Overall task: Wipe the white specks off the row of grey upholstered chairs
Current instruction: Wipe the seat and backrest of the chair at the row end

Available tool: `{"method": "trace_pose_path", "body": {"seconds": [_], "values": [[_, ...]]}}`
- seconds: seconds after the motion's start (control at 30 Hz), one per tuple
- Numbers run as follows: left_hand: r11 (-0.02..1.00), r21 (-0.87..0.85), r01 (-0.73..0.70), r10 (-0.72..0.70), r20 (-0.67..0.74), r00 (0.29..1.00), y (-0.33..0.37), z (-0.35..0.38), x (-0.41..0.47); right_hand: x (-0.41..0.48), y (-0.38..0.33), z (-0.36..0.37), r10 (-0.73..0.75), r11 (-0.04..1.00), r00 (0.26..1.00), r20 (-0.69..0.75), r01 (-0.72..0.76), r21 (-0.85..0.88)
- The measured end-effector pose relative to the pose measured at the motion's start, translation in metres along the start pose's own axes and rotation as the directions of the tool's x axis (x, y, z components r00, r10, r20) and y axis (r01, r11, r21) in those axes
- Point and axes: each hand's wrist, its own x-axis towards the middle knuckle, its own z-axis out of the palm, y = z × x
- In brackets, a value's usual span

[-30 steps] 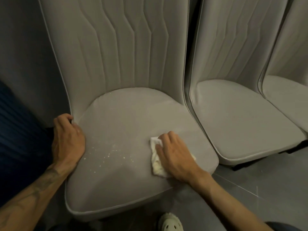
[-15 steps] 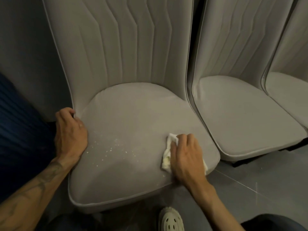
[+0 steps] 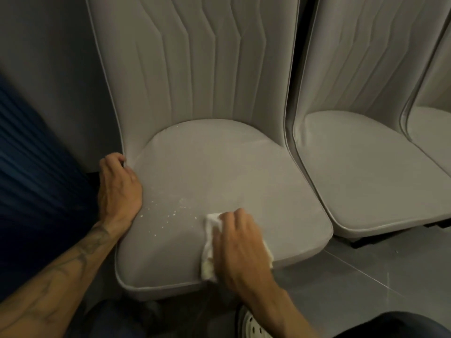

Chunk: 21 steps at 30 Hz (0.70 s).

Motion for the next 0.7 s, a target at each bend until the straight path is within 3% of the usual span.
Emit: {"method": "trace_pose_path", "body": {"seconds": [0.07,0.13,0.23,0.27,0.43,0.53,0.63,0.7], "values": [[1.0,-0.004,0.007,-0.007,0.005,1.0,0.0,0.0,0.0,0.002,0.004,0.001,-0.069,0.997,0.996,0.047,0.068,0.04],[1.0,-0.009,0.008,-0.008,0.003,1.0,0.0,-0.001,0.001,0.011,0.034,-0.009,-0.055,0.997,0.997,0.063,0.057,-0.043],[1.0,-0.007,0.016,-0.016,-0.003,1.0,-0.001,0.0,0.002,0.02,0.062,-0.022,0.182,0.978,0.982,-0.044,-0.186,-0.092],[1.0,-0.01,0.019,-0.019,-0.003,1.0,-0.001,0.001,0.002,0.02,0.054,-0.021,0.186,0.978,0.981,-0.064,-0.191,-0.086],[0.998,-0.055,0.044,-0.044,0.002,0.999,-0.003,0.0,0.004,0.009,-0.018,0.006,-0.104,0.993,0.994,-0.011,0.105,0.052],[0.978,-0.163,0.131,-0.115,0.103,0.988,-0.003,-0.007,0.006,0.035,0.019,-0.001,-0.092,0.995,0.995,0.031,0.093,-0.025],[0.971,-0.165,0.175,-0.132,0.24,0.962,-0.009,-0.018,-0.011,0.06,0.054,-0.007,0.088,0.98,0.993,0.077,-0.072,-0.187],[0.97,-0.15,0.194,-0.137,0.324,0.936,-0.012,-0.023,-0.03,0.06,0.038,0.001,0.007,0.986,0.997,0.078,0.006,-0.164]]}}
